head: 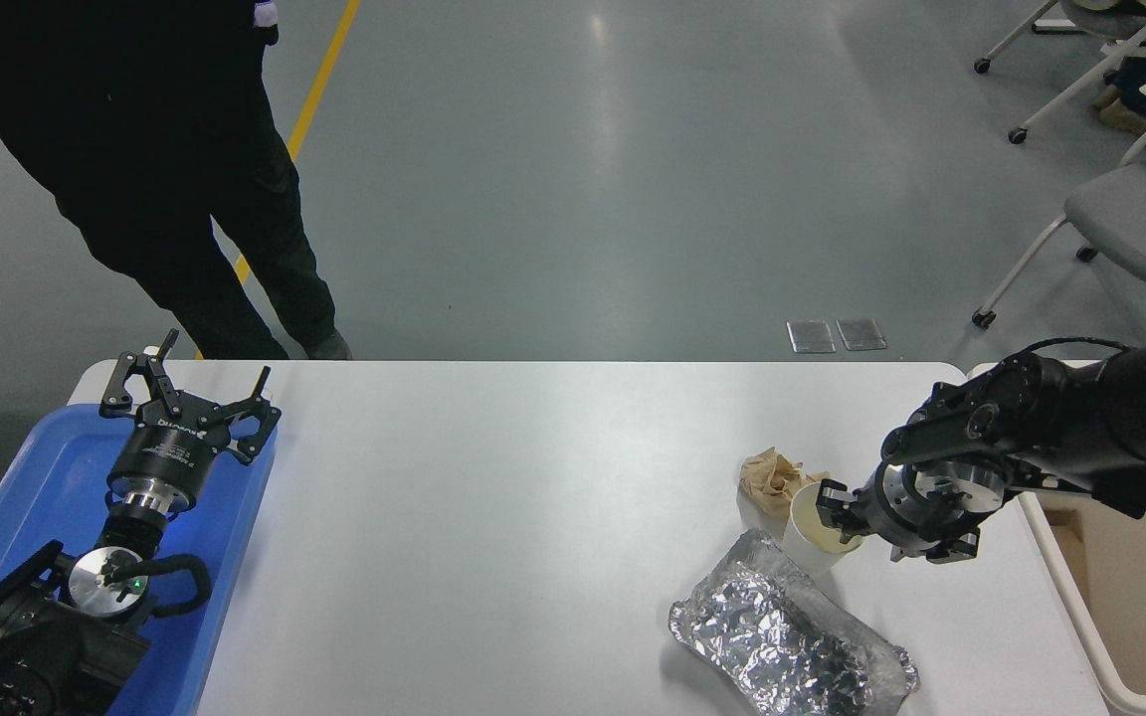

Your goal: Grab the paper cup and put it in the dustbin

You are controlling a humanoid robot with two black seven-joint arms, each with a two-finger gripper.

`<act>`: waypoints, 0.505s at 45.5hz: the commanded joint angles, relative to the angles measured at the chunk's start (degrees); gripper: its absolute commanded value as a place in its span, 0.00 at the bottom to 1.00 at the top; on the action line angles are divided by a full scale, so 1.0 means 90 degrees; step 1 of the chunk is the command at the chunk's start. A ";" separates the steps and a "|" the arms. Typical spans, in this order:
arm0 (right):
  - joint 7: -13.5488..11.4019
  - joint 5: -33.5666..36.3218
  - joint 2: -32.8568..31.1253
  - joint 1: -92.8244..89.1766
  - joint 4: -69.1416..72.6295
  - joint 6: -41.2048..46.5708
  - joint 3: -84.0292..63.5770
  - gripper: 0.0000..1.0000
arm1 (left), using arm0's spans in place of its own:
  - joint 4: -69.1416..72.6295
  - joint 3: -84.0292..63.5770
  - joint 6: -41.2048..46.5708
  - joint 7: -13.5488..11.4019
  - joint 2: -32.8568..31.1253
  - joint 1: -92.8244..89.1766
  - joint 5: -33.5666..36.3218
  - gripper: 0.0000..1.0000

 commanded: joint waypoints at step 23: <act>0.0009 0.1296 -0.0088 0.0109 0.0011 0.0078 0.0068 0.00 | 0.0000 0.0000 0.0000 0.0001 0.0000 0.0000 0.0000 0.99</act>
